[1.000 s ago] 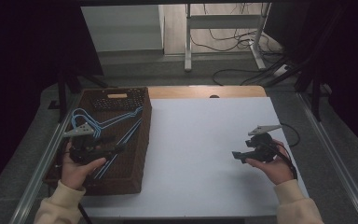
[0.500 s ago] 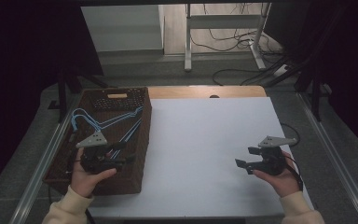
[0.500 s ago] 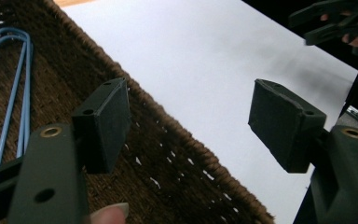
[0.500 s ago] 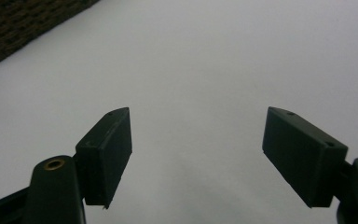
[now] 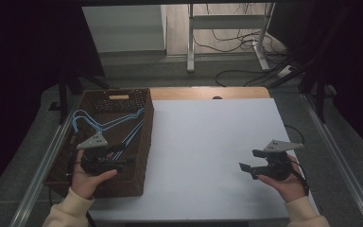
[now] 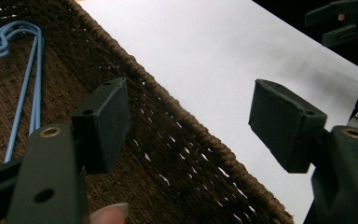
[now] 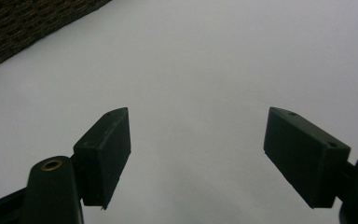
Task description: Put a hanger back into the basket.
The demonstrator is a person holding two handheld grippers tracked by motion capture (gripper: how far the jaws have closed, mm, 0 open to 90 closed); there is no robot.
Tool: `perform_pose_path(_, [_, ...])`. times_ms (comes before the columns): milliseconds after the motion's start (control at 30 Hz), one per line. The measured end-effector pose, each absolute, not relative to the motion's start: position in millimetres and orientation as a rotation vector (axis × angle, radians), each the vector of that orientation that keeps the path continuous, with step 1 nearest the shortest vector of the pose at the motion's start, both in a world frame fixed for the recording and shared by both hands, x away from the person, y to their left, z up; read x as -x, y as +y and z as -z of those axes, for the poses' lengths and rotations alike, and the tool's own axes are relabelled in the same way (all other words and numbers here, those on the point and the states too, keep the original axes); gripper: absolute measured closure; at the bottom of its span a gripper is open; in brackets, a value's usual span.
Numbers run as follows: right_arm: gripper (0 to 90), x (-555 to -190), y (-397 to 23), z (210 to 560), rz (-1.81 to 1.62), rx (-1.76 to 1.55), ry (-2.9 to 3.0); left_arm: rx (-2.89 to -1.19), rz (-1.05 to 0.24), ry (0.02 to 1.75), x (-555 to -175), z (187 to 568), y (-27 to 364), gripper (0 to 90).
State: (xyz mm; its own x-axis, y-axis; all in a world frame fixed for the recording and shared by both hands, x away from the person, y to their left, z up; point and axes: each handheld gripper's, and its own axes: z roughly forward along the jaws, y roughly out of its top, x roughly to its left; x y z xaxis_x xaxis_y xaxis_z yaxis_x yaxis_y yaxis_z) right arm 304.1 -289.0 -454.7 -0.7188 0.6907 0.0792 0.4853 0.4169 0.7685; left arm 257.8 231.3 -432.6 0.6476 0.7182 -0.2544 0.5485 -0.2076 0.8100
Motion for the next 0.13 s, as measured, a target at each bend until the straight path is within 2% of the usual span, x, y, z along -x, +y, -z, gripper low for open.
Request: perform_pose_path(133, [22.7,-304.2,-288.3,454.9,-1.187,-1.024,2.425,-1.885,-0.219,1.010,-257.5,432.7,231.4,28.7])
